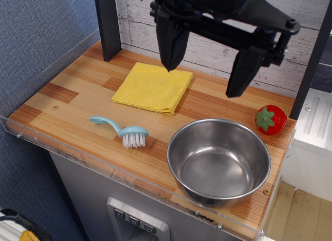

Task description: Place the strawberry inside the pot.

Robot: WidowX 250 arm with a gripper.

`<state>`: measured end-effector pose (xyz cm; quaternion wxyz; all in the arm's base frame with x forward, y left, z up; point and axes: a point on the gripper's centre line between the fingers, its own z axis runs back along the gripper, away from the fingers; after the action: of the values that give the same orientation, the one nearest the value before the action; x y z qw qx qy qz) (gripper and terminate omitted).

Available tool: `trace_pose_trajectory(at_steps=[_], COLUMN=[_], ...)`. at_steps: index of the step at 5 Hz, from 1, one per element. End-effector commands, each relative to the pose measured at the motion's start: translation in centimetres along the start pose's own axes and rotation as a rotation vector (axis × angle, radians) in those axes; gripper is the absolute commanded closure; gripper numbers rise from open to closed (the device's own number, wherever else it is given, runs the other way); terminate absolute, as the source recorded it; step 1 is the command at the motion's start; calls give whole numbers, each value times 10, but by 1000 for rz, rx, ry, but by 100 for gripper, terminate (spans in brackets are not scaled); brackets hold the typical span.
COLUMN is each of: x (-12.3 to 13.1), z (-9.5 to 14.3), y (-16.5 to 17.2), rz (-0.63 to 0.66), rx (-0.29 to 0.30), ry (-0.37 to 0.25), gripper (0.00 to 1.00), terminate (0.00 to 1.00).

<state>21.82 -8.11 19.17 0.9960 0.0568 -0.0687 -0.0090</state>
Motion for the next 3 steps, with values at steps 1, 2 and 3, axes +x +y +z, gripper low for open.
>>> trace_pose_trajectory(at_steps=[1,2,3], x=[25,32,45], z=[-27,-37,-63], y=[35,53,50], rz=[77,135,167], rx=[11,28,-20], ry=[-32,-50,-93], gripper=[0,0,0], terminate=[0,0,0])
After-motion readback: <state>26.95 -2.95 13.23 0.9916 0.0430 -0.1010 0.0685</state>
